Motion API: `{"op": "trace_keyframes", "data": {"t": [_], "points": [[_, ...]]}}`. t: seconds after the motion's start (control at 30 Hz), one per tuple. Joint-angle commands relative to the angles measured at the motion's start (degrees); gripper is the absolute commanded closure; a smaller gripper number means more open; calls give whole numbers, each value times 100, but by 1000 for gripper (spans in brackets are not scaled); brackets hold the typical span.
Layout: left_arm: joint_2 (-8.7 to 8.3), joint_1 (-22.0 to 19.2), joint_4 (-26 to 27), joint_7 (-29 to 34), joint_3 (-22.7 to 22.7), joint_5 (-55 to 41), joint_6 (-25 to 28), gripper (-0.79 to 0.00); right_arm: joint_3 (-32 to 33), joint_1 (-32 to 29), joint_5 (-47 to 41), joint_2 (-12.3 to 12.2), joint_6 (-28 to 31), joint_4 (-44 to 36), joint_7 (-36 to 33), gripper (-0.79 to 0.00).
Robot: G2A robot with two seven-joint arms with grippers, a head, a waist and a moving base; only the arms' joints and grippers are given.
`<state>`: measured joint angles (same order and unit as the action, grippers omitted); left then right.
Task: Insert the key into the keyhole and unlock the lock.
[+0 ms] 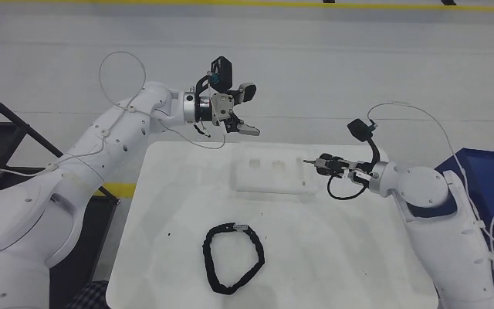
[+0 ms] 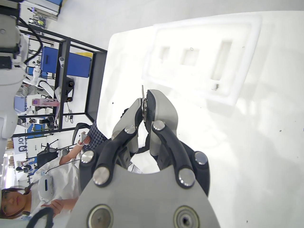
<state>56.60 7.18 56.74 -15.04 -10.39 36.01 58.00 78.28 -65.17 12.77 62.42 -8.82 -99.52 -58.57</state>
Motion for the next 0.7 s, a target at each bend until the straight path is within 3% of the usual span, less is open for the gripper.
{"op": "trace_keyframes", "data": {"t": [0.0, 0.43, 0.67], "points": [[0, 0, 0, 0, 0, 0, 0, -785, 99, -92, -148, -13, 126, -96, 45, 0], [-6, 9, 100, -34, -104, -32, -150, -785, 135, -124, -286, -17, 284, -128, 27, 0], [-246, 244, 419, 95, -493, 760, -269, -785, 135, -124, -286, -17, 284, -128, 27, 0]]}}
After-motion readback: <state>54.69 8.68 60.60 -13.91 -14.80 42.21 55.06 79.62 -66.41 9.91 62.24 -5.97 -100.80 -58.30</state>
